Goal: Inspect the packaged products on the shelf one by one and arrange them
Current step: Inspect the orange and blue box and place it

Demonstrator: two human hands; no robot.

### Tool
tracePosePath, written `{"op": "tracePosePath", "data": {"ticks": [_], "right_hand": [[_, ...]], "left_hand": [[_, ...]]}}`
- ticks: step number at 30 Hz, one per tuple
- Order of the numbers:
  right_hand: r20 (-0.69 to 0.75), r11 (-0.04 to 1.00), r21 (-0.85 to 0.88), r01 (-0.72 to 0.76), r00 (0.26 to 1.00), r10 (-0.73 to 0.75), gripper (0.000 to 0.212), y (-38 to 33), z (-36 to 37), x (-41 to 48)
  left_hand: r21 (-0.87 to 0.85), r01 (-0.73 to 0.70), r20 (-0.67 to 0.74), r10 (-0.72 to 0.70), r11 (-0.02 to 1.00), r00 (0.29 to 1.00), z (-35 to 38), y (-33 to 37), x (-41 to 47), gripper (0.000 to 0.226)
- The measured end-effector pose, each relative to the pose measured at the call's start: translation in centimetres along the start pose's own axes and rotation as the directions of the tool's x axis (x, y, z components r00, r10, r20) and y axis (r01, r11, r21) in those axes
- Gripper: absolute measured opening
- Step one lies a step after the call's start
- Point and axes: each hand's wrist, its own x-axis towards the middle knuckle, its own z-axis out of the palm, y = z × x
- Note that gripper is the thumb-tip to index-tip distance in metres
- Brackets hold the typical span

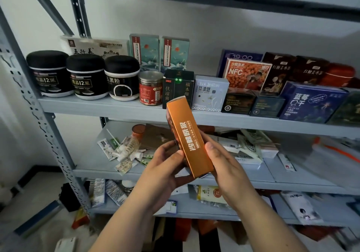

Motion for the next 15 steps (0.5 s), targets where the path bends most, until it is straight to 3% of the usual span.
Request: {"op": "tracePosePath", "data": {"ticks": [6, 9, 11, 15], "right_hand": [[0.048, 0.998, -0.057, 0.007, 0.999, -0.004, 0.044, 0.3, -0.8, 1.0], [0.068, 0.999, -0.053, -0.008, 0.998, 0.011, 0.075, 1.0, -1.2, 1.8], [0.093, 0.999, -0.029, -0.019, 0.995, 0.022, 0.094, 1.2, -1.4, 2.2], [0.045, 0.998, 0.063, -0.011, 0.999, 0.008, 0.075, 0.9, -1.9, 3.0]], "left_hand": [[-0.138, -0.004, 0.072, 0.014, 0.99, 0.997, 0.2, -0.1, -0.2, 0.07], [-0.152, 0.0, 0.115, 0.018, 0.988, 0.993, 0.2, 0.3, -0.4, 0.037], [-0.129, -0.003, 0.074, 0.013, 0.992, 0.997, 0.1, 0.6, -0.5, 0.029], [-0.054, -0.032, -0.019, 0.031, 0.998, 0.999, -0.3, 1.1, -0.7, 0.048]]}}
